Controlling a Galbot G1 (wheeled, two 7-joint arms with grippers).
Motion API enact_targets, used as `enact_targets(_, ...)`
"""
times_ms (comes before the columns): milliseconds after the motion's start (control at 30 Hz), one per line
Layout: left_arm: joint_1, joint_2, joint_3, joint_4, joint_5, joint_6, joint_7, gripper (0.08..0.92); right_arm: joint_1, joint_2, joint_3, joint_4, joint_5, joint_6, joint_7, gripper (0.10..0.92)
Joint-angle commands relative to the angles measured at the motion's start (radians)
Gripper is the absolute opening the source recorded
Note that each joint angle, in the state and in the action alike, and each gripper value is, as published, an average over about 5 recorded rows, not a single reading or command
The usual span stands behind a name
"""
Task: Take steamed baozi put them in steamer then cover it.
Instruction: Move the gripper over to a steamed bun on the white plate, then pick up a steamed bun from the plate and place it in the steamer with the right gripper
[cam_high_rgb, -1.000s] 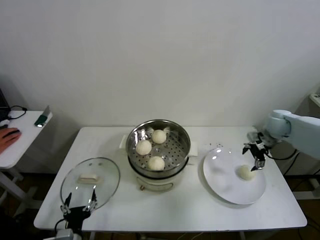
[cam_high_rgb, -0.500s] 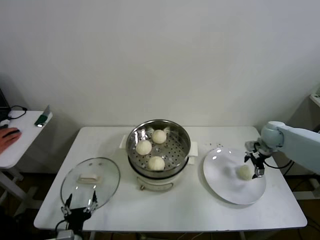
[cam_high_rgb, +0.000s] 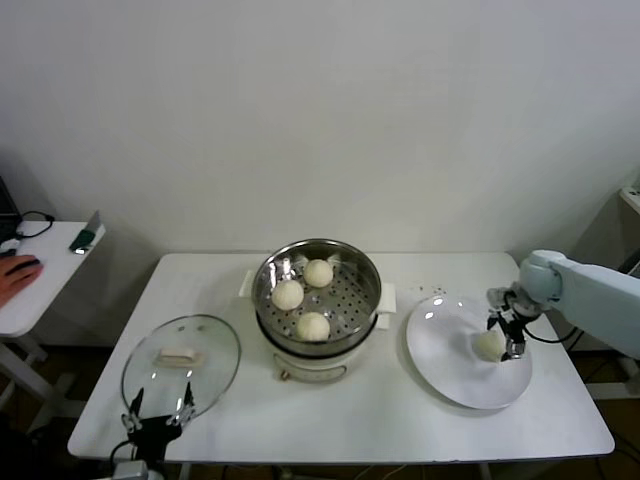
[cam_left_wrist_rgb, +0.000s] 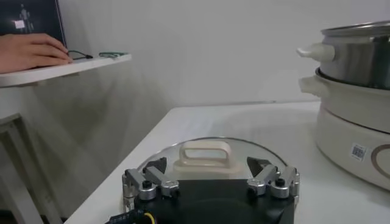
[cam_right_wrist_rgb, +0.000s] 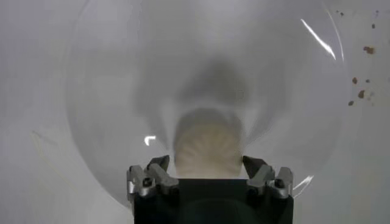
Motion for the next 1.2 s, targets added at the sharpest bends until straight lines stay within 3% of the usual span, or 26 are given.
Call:
enact_targets(33,-0.002,0.000,0.001,0.002,0.000,0.000,-0.001,0.823,-0.019,0.004,0.024,-0.017,-0.009,-0.002,0.005,0.738)
enact_targets(433,-0.004,0.000,0.005,0.000,0.000,0.001,-0.001,0.823,0.166,-0.026,-0.088,0.075,0.068,-0.011,0.001,0.648)
enact_targets(633,-0.014,0.004,0.008,-0.002,0.000,0.008,0.001,0.823,0.578,-0.017,-0.402,0.234,0.272,-0.017,-0.010,0.645)
enact_targets(867,-0.021,0.007,0.012,0.004,-0.005,0.010,0.001,0.823,0.990,0.107,-0.575,0.413,0.494,-0.034,-0.043,0.645)
enact_targets(1200,-0.021,0.011,0.015,-0.007,-0.017,0.011,0.001,0.823,0.974,0.286,-0.436,0.557,0.700,-0.175,0.062,0.642)
